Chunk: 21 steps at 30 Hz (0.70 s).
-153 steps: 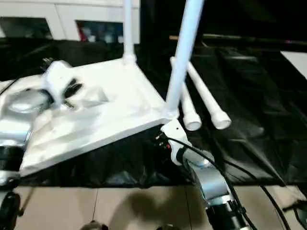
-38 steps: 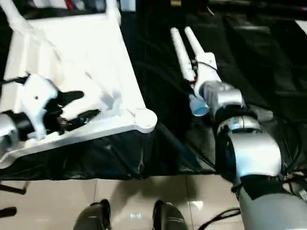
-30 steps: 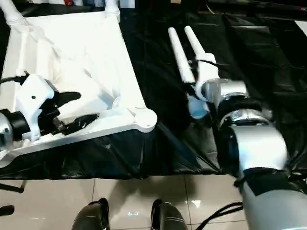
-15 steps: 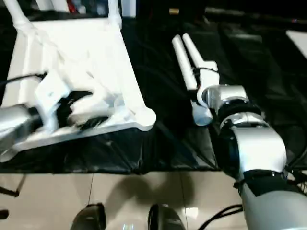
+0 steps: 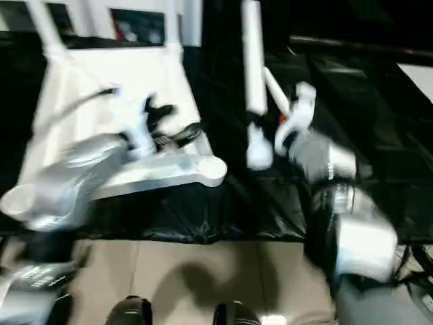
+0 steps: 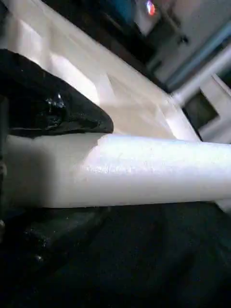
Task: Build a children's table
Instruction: Pick table leg
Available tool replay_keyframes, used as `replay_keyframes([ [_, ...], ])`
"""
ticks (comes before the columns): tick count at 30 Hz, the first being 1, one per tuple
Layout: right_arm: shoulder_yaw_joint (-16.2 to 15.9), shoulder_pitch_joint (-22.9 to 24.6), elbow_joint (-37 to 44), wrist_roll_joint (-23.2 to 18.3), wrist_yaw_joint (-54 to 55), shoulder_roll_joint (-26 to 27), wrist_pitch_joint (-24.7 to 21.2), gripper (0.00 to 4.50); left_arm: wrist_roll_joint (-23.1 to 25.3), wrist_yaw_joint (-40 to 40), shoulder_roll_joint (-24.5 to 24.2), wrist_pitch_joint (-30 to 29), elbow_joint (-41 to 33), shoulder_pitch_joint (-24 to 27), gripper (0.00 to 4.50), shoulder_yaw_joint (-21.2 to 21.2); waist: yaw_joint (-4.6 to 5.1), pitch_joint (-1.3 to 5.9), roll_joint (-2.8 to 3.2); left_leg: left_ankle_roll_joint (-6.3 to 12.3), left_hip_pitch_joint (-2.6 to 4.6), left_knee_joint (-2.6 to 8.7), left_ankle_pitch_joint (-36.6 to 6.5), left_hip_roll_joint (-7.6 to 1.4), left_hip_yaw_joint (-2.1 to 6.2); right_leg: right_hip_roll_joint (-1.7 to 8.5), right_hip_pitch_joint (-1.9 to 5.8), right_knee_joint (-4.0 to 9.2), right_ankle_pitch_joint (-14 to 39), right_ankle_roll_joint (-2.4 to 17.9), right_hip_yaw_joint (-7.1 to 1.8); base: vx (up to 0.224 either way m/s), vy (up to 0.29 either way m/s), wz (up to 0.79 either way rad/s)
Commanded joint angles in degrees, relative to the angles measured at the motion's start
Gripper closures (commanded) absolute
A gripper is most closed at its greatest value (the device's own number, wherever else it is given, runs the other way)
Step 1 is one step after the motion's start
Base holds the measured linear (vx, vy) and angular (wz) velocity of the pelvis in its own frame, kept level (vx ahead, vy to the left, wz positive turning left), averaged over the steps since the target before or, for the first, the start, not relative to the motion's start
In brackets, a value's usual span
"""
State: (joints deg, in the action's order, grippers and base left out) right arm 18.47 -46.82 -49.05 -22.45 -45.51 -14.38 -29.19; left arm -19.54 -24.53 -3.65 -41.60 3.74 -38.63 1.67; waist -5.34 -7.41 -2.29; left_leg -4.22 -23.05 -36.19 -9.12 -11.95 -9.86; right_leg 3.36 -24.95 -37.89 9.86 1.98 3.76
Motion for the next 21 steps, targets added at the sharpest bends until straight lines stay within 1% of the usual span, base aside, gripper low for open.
replay_keyframes([
  [1,-2.0,4.3,12.4,-5.4,-3.3,-0.1,-4.4,2.69,-2.8,0.1,1.9,-1.1,2.3,-1.9,0.0,1.2,-0.62,7.1,0.32,2.14,1.13,3.44,-8.4,-0.63,-0.05,4.0,4.67,5.42,10.0,12.0,-2.71,0.0,0.0,0.0],
  [2,-2.7,5.7,14.9,-6.3,-3.8,0.0,-5.5,2.69,-3.3,-0.1,2.4,-1.3,3.2,-2.4,0.0,1.5,-0.82,7.19,0.57,2.34,1.08,3.53,-8.2,-0.71,0.14,4.03,4.71,5.42,10.5,11.5,-2.63,0.0,0.0,0.0],
  [3,-3.4,7.0,17.3,-7.0,-4.3,0.1,-6.1,2.69,-3.8,0.1,3.0,-1.9,3.9,-2.8,0.0,1.9,-0.82,7.18,0.32,2.52,1.07,3.57,-8.2,-0.63,0.07,3.91,4.67,5.73,11.1,11.2,-2.53,0.0,0.0,0.0],
  [4,-3.4,7.0,17.3,-7.0,-4.3,0.1,-6.1,2.69,-3.8,0.1,3.0,-1.9,3.9,-2.8,0.0,1.9,-0.88,7.35,0.34,2.4,0.98,3.57,-8.0,-0.66,0.14,4.04,4.75,5.64,11.8,11.0,-2.44,0.0,0.0,0.0],
  [5,-4.1,8.7,20.5,-7.9,-5.1,0.3,-7.4,2.69,-4.4,-0.1,3.8,-2.9,5.3,-3.5,0.0,2.2,-0.83,7.27,0.55,2.39,0.8,3.56,-7.8,-0.51,0.12,3.98,4.75,5.76,12.3,10.7,-2.39,0.0,0.0,0.0],
  [6,-4.5,9.9,22.9,-8.2,-5.8,0.5,-8.3,2.69,-4.9,-0.5,4.3,-3.2,6.3,-4.0,0.0,2.3,-0.92,7.25,0.86,2.36,1.06,3.52,-8.6,-0.56,0.04,3.94,4.44,6.2,14.0,10.2,-2.42,0.0,0.0,0.0],
  [7,-4.5,9.9,22.9,-8.2,-5.8,0.5,-8.3,2.69,-4.9,-0.5,4.3,-3.2,6.3,-4.0,0.0,2.3,-0.94,7.36,0.8,2.4,1.06,3.58,-8.8,-0.56,0.09,3.96,4.49,6.3,15.3,9.8,-2.31,0.0,0.0,0.0],
  [8,-4.9,11.8,27.0,-8.8,-6.5,0.7,-10.1,2.69,-5.4,-0.4,5.3,-3.5,7.2,-4.6,0.0,2.4,-0.91,7.41,0.93,2.26,0.96,3.76,-8.6,-0.62,0.17,3.92,4.55,6.44,16.0,9.3,-2.17,0.0,0.0,0.0],
  [9,-5.0,12.6,29.0,-9.3,-6.5,1.0,-11.2,2.69,-5.5,0.0,5.8,-3.6,7.9,-5.1,0.0,2.6,-1.01,7.45,0.91,2.34,1.01,3.75,-8.3,-0.59,0.08,3.85,4.53,6.61,15.7,8.9,-2.2,0.0,0.0,0.0],
  [10,-5.0,13.0,29.9,-9.5,-6.5,1.1,-11.7,2.69,-5.5,0.2,6.0,-3.6,8.3,-5.3,0.0,2.7,-1.2,7.53,1.1,2.46,1.38,3.77,-8.7,-0.65,0.07,3.86,4.19,6.68,15.4,8.9,-2.29,0.0,0.0,0.0],
  [11,-5.4,13.9,32.0,-9.9,-6.3,1.0,-12.7,2.69,-6.1,0.7,6.5,-3.7,8.9,-5.8,0.0,3.2,-1.12,7.45,1.09,2.52,1.28,3.84,-9.1,-0.62,0.06,3.84,4.19,6.75,15.6,8.9,-2.3,0.0,0.0,0.0],
  [12,-5.8,14.4,33.1,-10.2,-6.1,0.9,-13.2,2.69,-6.5,0.8,6.7,-3.8,9.2,-6.2,0.0,3.5,-1.26,7.52,0.85,2.35,1.11,3.91,-9.2,-0.64,0.17,3.92,4.42,6.7,16.0,8.7,-2.16,0.0,0.0,0.0],
  [14,-6.9,15.8,35.9,-11.3,-5.4,0.6,-14.5,2.69,-8.0,1.3,7.4,-4.3,9.7,-6.9,0.0,4.8,-1.35,7.37,0.78,1.98,1.21,3.94,-10.0,-0.61,0.13,4.0,4.19,7.01,18.0,7.9,-2.14,0.0,0.0,0.0],
  [15,-6.9,15.8,35.9,-11.3,-5.4,0.6,-14.5,2.69,-8.0,1.3,7.4,-4.3,9.7,-6.9,0.0,4.8,-1.35,7.4,0.86,1.81,1.13,3.94,-10.0,-0.56,0.19,4.08,4.23,7.1,18.8,7.6,-2.11,0.0,0.0,0.0],
  [16,-7.5,16.4,37.1,-11.4,-5.0,0.5,-14.8,2.69,-8.6,1.6,7.7,-4.5,9.8,-7.3,0.0,5.5,-1.28,7.41,0.56,1.75,1.05,3.98,-10.0,-0.55,0.18,4.07,4.28,7.16,19.3,7.2,-2.06,0.0,0.0,0.0],
  [17,-8.0,16.8,37.9,-11.4,-4.7,0.5,-15.1,2.69,-9.0,1.7,7.8,-4.6,9.9,-7.6,0.0,5.9,-1.37,7.41,0.48,1.71,1.11,3.95,-9.9,-0.54,0.16,4.05,4.25,7.18,19.6,6.9,-2.03,0.0,0.0,0.0],
  [18,-8.6,17.2,38.7,-10.7,-4.3,0.6,-15.0,2.69,-9.1,2.0,8.0,-4.7,9.9,-7.7,0.0,6.3,-1.44,7.43,0.68,1.77,1.18,3.96,-9.8,-0.57,0.18,4.09,4.12,7.26,19.8,6.5,-2.09,0.0,0.0,0.0],
  [19,-8.9,17.4,39.1,-10.2,-4.1,0.7,-14.9,2.69,-9.2,2.2,8.0,-4.7,9.9,-7.8,0.0,6.4,-1.35,7.36,0.7,1.81,1.02,4.02,-9.6,-0.54,0.18,4.01,4.12,7.3,19.7,6.3,-2.06,0.0,0.0,0.0],
  [20,-9.6,17.4,39.5,-9.0,-3.2,0.9,-14.1,2.69,-9.3,2.9,8.2,-5.1,9.8,-7.8,0.3,6.8,-1.27,7.42,0.34,1.74,1.08,4.13,-10.1,-0.57,0.19,4.02,4.08,7.51,20.9,5.6,-1.94,0.0,0.0,0.0],
  [21,-10.4,17.4,40.4,-7.8,-2.0,1.4,-13.7,2.69,-9.0,4.0,8.3,-5.3,9.7,-7.9,0.38,7.0,-1.21,7.47,0.22,1.62,1.04,4.12,-10.1,-0.54,0.21,4.07,4.11,7.48,21.3,5.4,-1.92,0.0,0.0,0.0],
])
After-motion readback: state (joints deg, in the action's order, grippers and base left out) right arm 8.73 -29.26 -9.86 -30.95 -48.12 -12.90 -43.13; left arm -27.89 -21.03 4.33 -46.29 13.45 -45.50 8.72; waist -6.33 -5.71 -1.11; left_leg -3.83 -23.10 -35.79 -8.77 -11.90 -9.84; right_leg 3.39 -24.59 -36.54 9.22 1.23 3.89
